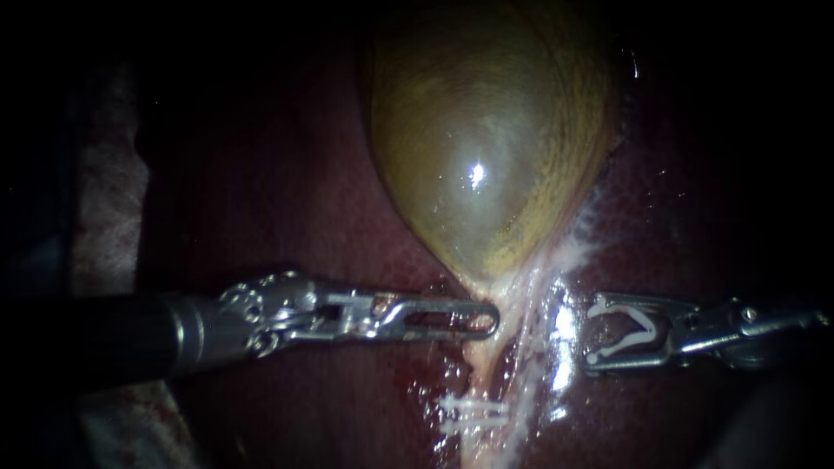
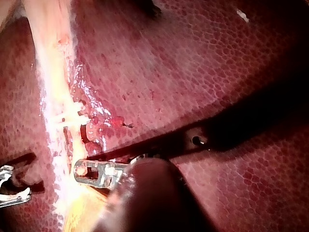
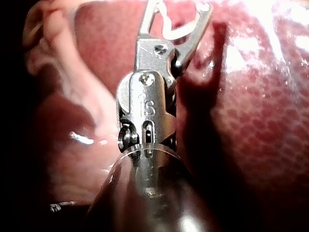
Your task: Clipping third clip left tube
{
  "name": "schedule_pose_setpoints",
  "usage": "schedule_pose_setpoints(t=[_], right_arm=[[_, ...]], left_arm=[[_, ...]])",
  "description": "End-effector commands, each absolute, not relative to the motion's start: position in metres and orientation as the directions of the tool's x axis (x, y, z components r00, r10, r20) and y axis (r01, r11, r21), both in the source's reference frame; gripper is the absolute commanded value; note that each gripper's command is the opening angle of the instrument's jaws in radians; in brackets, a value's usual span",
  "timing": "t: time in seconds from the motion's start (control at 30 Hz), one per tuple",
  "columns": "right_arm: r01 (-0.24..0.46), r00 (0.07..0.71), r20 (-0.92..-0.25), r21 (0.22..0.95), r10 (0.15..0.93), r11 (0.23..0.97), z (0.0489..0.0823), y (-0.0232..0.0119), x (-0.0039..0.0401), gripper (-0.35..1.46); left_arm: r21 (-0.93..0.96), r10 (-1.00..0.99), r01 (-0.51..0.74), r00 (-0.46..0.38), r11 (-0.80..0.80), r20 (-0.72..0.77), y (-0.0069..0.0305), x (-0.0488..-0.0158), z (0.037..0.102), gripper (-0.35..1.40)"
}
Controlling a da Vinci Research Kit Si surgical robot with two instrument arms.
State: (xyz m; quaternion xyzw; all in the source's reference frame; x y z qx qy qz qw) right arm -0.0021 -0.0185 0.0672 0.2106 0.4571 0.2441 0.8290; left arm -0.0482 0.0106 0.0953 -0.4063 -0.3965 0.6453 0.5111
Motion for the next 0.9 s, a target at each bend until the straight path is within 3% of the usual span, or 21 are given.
schedule_pose_setpoints(t=[0.03,0.4,0.9], right_arm=[[-0.212,0.463,-0.655,0.572,0.597,0.792,0.0672,-0.0185,-0.0021,0.60],[-0.215,0.463,-0.658,0.567,0.594,0.795,0.0671,-0.0188,-0.0012,0.60],[-0.294,0.395,-0.524,0.707,0.755,0.644,0.0669,-0.0202,0.0028,0.60]], left_arm=[[-0.927,0.982,-0.338,-0.147,-0.163,-0.119,0.0105,-0.0482,0.0953,-0.35],[-0.929,0.982,-0.334,-0.151,-0.161,-0.116,0.0108,-0.0475,0.0949,-0.35],[-0.930,0.983,-0.334,-0.152,-0.153,-0.107,0.0112,-0.0459,0.0929,-0.35]])
